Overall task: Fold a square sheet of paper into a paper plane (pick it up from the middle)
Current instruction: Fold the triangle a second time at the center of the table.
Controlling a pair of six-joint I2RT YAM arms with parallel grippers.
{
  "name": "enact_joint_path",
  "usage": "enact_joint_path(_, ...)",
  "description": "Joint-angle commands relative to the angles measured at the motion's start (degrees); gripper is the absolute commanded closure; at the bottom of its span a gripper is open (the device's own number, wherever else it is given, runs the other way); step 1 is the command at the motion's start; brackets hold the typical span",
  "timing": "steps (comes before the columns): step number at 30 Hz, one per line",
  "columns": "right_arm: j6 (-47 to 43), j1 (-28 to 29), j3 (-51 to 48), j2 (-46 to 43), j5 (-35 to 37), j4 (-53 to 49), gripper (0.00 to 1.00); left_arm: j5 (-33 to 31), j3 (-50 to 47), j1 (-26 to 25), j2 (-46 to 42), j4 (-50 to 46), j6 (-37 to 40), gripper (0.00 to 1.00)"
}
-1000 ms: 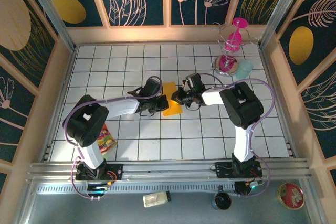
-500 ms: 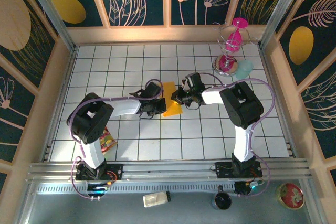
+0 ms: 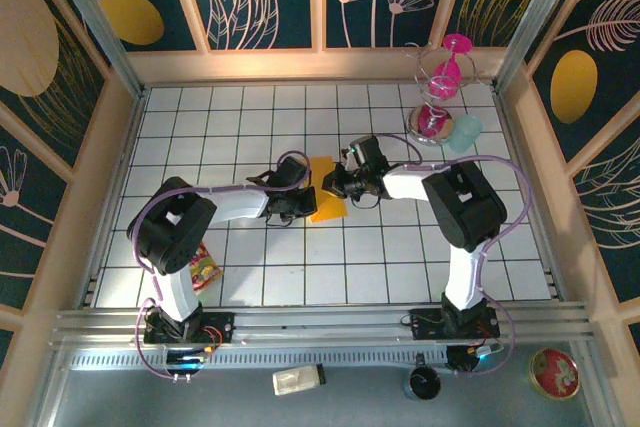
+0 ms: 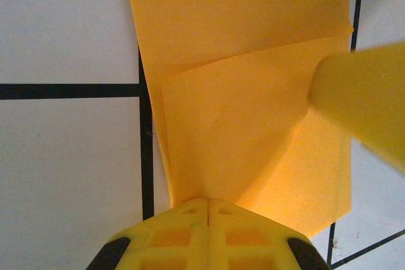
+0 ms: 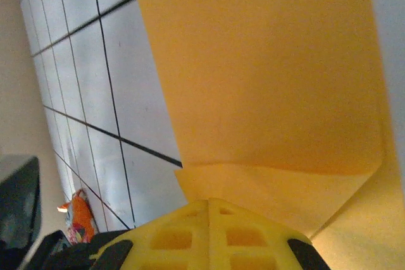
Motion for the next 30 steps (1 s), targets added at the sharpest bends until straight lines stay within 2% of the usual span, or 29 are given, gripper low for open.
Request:
enact_joint_path(1, -1.2, 1.4, -0.7, 0.6, -0.4, -1.4, 1.0, -1.5, -1.1, -0.4, 0.8, -3.0, -0.5, 1.0)
enact_joint_path(11, -3.3, -0.1, 0.7, 4.1, 1.0, -3.0, 1.0, -1.7, -1.4, -0.4, 1.6, -4.5, -1.3, 1.0)
enact_joint_path(23, -6.2, -11.6, 5.9, 7.7, 4.9, -7.8, 1.0, -0.1, -3.6, -0.4, 1.4, -4.4, -1.3, 1.0)
enact_joint_path(30, -7.4, -10.6, 6.0, 1.3, 6.0, -9.4, 1.0, 2.5, 0.1, -0.4, -0.5, -1.3, -0.6, 1.0)
